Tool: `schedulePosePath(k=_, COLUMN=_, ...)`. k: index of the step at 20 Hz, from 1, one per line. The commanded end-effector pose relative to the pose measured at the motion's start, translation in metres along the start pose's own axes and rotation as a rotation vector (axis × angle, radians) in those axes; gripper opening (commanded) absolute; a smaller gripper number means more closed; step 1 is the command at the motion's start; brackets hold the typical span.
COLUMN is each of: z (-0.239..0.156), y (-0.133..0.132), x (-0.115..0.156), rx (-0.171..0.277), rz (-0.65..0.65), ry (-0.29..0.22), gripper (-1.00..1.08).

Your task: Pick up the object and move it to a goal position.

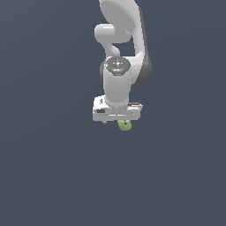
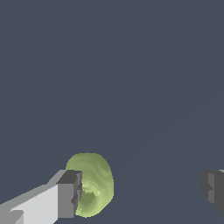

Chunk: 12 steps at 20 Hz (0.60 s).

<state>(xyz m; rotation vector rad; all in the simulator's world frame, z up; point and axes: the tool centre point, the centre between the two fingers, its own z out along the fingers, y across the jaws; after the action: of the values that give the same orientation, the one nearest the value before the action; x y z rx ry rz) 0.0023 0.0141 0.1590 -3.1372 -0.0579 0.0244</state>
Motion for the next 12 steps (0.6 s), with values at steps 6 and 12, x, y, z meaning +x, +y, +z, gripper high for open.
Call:
schedulePosePath(k=6, z=0.007, y=0.011, x=-0.007, rx=0.001, rz=0.013, ry=-0.027, gripper=1.00)
schedulePosePath(k=12, z=0.014, y=0.023, x=-0.015, rx=0.004, rz=0.026, ry=-0.055, gripper=1.00)
